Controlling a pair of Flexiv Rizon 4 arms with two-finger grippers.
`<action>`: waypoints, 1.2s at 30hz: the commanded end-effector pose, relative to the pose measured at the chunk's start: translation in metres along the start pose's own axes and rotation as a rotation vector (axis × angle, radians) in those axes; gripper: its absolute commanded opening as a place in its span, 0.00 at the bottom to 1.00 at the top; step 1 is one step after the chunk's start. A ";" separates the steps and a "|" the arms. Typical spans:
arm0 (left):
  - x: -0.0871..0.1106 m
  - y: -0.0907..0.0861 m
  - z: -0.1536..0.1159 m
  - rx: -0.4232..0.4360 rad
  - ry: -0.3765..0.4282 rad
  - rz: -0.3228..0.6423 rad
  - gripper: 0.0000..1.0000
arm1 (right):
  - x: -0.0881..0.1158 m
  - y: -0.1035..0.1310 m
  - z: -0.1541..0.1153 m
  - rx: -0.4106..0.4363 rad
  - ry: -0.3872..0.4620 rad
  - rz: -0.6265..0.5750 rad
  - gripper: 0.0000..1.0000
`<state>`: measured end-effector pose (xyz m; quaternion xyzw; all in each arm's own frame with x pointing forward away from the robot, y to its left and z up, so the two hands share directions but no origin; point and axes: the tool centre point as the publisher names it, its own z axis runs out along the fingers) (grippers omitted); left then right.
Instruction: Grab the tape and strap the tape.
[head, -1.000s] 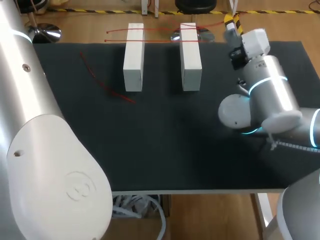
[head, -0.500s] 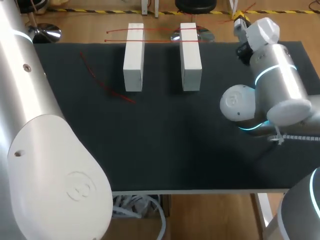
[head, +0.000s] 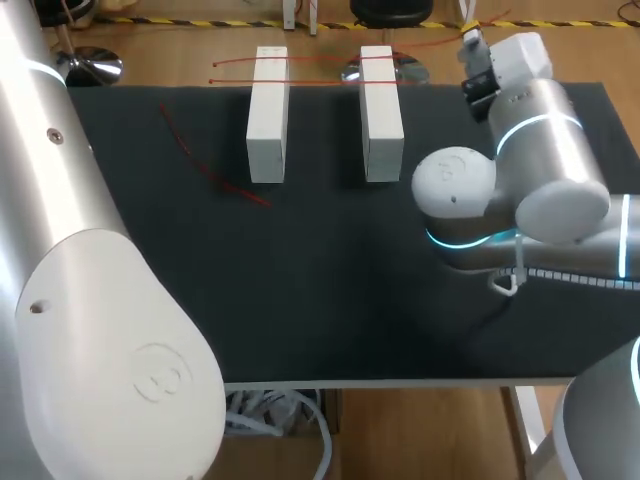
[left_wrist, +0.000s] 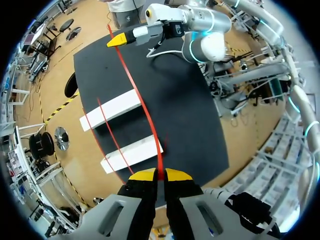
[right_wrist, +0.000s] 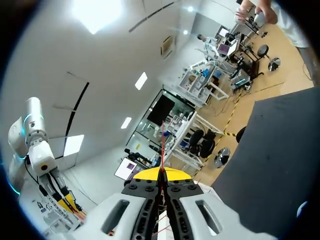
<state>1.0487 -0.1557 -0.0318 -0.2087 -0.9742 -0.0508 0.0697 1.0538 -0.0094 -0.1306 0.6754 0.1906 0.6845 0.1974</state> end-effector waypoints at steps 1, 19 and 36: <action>-0.003 -0.001 -0.003 -0.003 0.009 0.000 0.00 | 0.003 -0.003 0.000 -0.006 -0.066 -0.003 0.00; -0.003 -0.001 -0.003 -0.003 0.009 0.000 0.00 | 0.043 0.014 -0.002 -0.024 -0.166 -0.969 0.00; -0.003 -0.001 -0.003 -0.003 0.009 0.000 0.00 | 0.067 -0.006 0.005 -0.009 -0.027 -1.172 0.00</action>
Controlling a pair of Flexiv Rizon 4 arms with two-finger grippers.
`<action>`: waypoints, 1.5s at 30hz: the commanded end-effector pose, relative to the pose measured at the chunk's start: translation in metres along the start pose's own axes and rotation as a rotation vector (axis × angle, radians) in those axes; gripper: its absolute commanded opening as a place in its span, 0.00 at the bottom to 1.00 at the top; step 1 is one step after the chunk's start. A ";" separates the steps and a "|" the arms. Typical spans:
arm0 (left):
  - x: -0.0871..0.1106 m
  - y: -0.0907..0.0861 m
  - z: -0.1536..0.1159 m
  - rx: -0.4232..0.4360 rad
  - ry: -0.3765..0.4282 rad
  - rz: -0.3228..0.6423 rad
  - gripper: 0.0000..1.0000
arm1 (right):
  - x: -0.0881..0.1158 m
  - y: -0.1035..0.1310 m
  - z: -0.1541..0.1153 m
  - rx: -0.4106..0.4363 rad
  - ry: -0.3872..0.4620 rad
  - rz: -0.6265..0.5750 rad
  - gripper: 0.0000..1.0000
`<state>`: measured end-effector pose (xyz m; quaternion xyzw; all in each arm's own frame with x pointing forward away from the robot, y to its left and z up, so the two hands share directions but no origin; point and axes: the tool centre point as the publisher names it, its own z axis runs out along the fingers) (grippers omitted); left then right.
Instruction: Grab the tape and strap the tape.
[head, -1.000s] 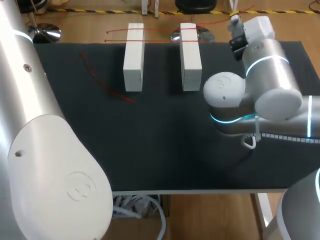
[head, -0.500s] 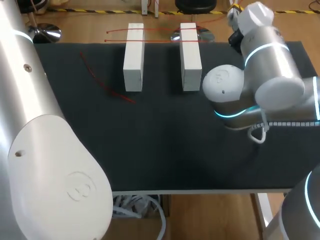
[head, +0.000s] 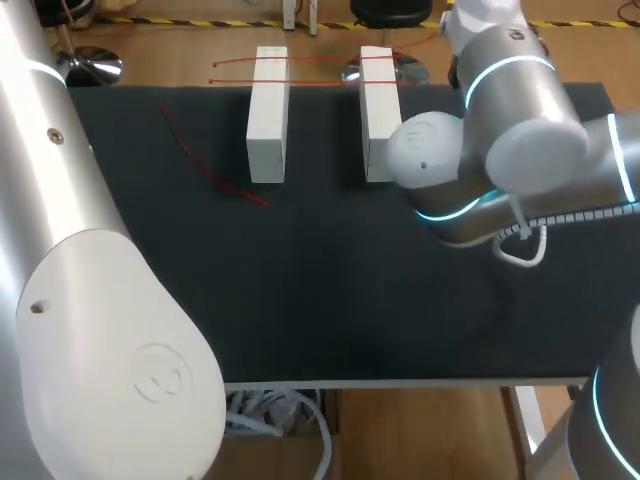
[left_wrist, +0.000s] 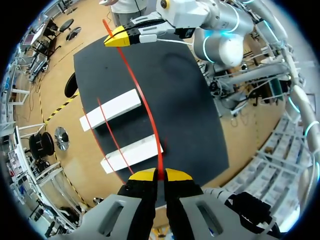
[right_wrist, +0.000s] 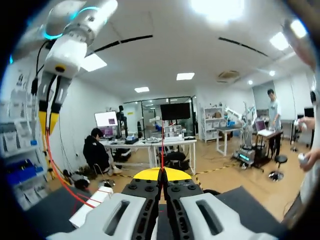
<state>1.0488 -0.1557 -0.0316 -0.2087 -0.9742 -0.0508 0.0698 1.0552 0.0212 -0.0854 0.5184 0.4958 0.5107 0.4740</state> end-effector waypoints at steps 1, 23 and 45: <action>-0.003 -0.001 -0.003 -0.003 0.009 0.000 0.00 | 0.013 0.009 0.003 -0.053 -0.039 -0.070 0.00; 0.005 0.004 -0.001 0.002 0.018 -0.220 0.00 | 0.013 0.009 0.003 -0.053 -0.039 -0.070 0.00; -0.002 0.005 -0.003 0.065 -0.029 -0.204 0.00 | 0.013 0.009 0.003 -0.053 -0.039 -0.070 0.00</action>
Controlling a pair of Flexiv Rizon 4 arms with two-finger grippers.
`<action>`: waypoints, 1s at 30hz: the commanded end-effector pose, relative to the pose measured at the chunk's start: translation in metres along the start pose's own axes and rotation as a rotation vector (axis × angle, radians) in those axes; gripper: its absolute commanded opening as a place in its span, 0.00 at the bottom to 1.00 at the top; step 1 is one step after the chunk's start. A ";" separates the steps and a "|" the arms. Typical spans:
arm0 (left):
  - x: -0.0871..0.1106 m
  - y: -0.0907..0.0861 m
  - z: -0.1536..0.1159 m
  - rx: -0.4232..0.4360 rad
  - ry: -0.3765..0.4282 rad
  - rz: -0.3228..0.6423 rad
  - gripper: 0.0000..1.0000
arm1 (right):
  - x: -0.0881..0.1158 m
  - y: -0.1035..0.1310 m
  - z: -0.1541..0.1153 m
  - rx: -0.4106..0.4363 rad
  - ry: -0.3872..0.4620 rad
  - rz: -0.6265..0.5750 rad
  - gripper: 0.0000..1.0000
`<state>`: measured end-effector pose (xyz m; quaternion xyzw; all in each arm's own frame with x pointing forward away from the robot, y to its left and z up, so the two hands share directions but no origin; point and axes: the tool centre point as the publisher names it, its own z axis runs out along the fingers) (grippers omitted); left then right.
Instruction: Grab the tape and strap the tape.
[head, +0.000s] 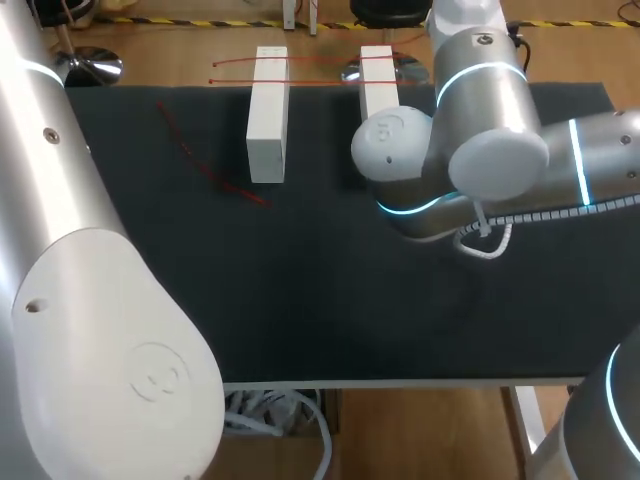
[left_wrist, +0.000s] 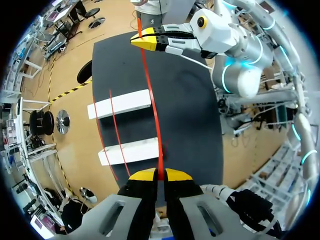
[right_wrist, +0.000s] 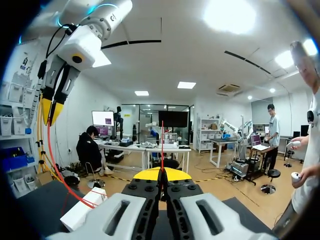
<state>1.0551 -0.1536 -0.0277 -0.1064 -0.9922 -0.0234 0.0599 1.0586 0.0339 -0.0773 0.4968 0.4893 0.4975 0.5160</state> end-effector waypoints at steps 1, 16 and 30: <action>0.002 0.000 0.001 0.001 -0.006 0.000 0.00 | 0.000 0.002 0.000 0.005 0.001 0.000 0.00; 0.003 0.005 -0.005 -0.036 -0.003 -0.047 0.00 | 0.000 0.002 0.000 0.005 0.001 0.000 0.00; 0.001 0.005 -0.004 -0.037 0.002 -0.038 0.00 | 0.000 0.002 0.000 0.005 0.001 0.000 0.00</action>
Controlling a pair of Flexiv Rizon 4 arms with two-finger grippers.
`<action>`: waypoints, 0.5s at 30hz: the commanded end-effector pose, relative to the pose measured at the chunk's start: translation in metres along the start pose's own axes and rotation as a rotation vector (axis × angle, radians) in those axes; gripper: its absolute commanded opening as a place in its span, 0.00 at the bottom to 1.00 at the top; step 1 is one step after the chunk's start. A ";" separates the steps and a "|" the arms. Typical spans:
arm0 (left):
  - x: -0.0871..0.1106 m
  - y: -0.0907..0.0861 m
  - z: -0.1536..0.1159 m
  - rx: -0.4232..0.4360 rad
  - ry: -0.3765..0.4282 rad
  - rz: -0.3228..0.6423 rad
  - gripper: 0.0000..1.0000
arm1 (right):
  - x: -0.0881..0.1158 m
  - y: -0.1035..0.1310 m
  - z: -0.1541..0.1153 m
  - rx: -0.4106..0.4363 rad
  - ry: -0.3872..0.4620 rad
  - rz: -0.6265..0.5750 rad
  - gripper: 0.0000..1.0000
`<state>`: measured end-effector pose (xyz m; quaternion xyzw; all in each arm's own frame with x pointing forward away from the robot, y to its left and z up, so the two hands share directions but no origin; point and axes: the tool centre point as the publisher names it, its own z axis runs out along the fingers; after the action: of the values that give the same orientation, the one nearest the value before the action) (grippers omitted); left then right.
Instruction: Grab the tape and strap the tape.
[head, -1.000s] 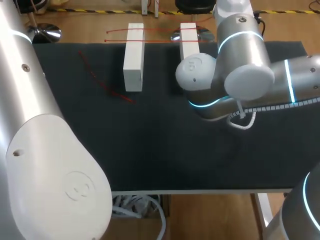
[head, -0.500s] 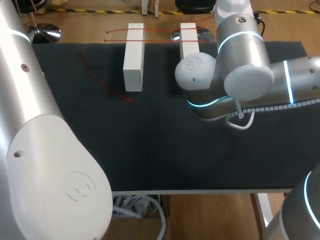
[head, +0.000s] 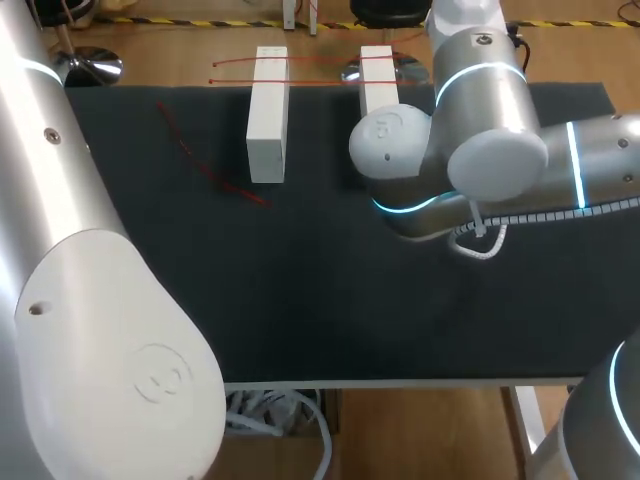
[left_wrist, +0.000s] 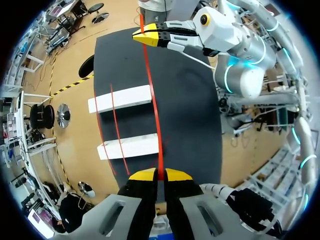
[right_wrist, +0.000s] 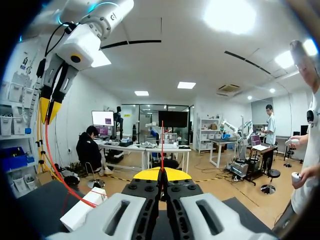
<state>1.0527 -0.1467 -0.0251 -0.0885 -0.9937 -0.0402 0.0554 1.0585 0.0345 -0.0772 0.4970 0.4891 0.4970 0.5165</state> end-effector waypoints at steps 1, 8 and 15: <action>-0.003 -0.001 -0.002 -0.005 0.007 0.000 0.00 | -0.001 0.002 0.000 0.005 0.002 0.000 0.00; -0.003 -0.001 -0.002 -0.005 0.007 0.000 0.00 | -0.001 0.002 0.000 0.005 0.002 0.000 0.00; -0.003 -0.001 -0.002 -0.005 0.007 0.000 0.00 | 0.001 0.001 -0.003 0.014 -0.001 -0.074 0.00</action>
<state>1.0527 -0.1467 -0.0251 -0.0884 -0.9937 -0.0402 0.0554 1.0583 0.0342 -0.0786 0.4901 0.4973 0.4894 0.5225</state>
